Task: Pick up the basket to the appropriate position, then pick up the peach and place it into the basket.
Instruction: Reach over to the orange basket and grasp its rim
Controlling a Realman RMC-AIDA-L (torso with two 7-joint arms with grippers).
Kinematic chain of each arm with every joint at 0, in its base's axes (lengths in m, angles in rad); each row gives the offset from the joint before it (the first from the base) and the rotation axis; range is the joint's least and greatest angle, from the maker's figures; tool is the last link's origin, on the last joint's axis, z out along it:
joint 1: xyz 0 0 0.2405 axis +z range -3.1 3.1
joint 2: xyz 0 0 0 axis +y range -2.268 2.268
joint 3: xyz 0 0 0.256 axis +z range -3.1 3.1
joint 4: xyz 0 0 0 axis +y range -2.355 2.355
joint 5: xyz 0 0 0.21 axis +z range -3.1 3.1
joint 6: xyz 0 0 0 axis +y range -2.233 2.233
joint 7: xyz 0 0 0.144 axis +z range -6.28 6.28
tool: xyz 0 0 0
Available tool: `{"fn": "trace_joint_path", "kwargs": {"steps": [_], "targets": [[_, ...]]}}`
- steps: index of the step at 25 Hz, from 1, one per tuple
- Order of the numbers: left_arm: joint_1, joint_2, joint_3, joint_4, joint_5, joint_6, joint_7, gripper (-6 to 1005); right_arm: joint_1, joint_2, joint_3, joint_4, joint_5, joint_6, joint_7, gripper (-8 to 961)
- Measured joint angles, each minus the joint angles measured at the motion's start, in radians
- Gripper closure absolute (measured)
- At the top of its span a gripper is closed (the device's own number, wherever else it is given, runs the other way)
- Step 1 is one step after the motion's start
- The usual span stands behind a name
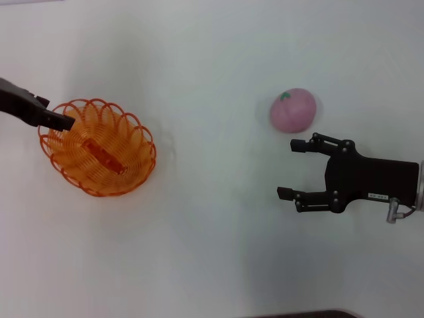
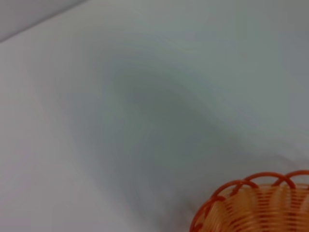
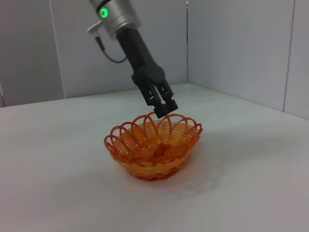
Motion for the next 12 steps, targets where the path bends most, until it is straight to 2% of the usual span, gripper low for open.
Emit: {"fn": "trace_joint_path", "kwargs": {"steps": [5,12], "targets": [[-0.091,-0.008,0.070,-0.007,0.131,0.020,-0.067,317,0.001,0.004,-0.002,0.000,-0.002,0.001,0.000,7],[-0.136,-0.012,0.098,-0.032,0.179,0.017,-0.104,320,0.003,0.006,-0.001,0.000,-0.012,0.002,0.007,7]]}}
